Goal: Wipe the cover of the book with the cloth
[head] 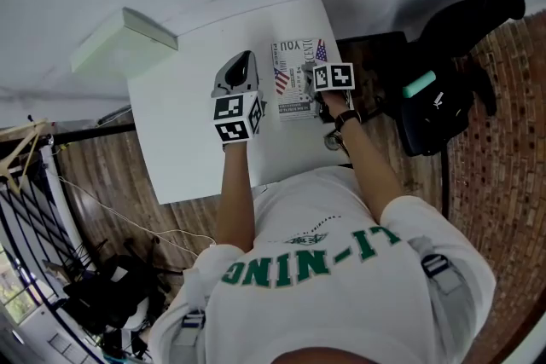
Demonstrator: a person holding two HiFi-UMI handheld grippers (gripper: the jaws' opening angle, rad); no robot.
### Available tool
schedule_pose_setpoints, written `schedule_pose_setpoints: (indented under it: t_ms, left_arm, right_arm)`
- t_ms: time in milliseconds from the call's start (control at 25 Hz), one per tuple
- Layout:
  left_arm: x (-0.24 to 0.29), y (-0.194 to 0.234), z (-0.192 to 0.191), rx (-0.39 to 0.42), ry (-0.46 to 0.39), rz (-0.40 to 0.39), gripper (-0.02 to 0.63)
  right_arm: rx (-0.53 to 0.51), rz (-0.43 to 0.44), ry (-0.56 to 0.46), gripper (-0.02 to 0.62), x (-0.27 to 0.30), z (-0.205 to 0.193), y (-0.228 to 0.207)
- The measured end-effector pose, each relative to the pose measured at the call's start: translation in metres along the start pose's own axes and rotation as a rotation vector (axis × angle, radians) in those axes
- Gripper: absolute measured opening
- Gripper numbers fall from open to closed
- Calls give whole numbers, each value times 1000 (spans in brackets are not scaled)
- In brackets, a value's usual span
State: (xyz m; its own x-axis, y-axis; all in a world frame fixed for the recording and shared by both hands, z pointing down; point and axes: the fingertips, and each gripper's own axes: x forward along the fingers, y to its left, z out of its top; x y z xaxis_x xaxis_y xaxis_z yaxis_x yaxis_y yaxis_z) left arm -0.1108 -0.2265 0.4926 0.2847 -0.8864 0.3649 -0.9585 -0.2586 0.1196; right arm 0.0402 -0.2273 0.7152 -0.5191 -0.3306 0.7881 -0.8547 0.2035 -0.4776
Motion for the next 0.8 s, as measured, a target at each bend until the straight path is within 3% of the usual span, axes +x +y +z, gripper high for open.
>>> schedule_pose_setpoints:
  t_ms: [200, 400, 520, 680, 800]
  left_arm:
    - [3, -9, 3, 3, -8, -23, 14]
    - [1, -8, 3, 1, -10, -17, 14]
    - [-3, -4, 2, 0, -11, -5, 14]
    - [-11, 0, 3, 2, -12, 12, 14]
    - [-16, 4, 4, 2, -15, 27, 14]
  right_arm:
    - [54, -59, -35, 32, -27, 2, -41]
    - [69, -91, -43, 32, -30, 2, -47]
    - [78, -35, -39, 32, -20, 0, -16]
    - [-19, 107, 23, 32, 6, -14, 60]
    - [-64, 151, 76, 32, 21, -27, 90]
